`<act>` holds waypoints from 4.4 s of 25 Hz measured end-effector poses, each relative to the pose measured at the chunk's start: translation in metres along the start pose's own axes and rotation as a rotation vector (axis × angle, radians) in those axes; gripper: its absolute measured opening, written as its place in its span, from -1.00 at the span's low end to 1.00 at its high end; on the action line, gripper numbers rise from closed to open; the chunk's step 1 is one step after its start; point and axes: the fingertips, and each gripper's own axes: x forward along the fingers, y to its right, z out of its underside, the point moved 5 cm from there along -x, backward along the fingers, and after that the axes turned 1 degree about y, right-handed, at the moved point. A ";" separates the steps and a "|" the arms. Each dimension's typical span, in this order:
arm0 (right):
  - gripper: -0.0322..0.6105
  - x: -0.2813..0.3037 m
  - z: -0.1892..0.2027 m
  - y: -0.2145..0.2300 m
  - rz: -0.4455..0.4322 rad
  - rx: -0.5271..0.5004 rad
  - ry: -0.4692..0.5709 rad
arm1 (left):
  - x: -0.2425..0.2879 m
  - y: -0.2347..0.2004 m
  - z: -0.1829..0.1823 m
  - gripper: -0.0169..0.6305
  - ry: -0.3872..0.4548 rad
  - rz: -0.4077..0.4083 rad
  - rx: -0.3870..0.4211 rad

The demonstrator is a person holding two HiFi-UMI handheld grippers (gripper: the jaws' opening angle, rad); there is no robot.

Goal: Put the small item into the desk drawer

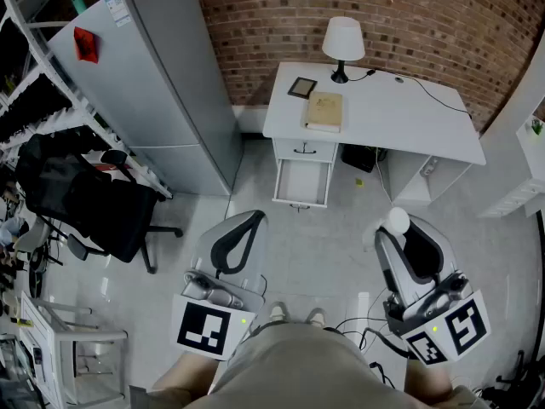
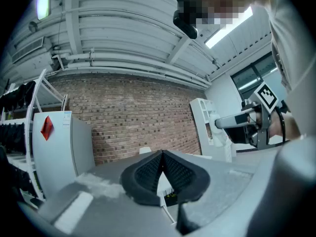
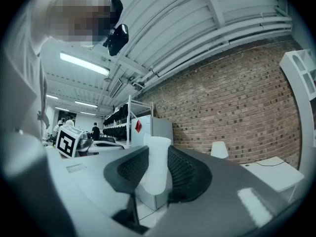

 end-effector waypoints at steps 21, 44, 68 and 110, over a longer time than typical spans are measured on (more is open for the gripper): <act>-0.51 -0.032 0.032 0.028 -0.085 0.088 -0.071 | 0.009 0.055 -0.004 -0.94 0.009 -0.010 -0.004; -0.51 0.049 0.076 0.063 -0.073 0.137 -0.145 | 0.065 0.001 0.036 -0.94 -0.036 -0.022 -0.046; -0.51 0.300 0.150 0.134 0.069 0.348 -0.285 | 0.249 -0.205 0.109 -0.94 -0.133 0.125 -0.100; -0.51 0.417 0.536 0.241 0.078 0.322 -0.831 | 0.379 -0.206 0.431 -0.94 -0.547 0.090 -0.245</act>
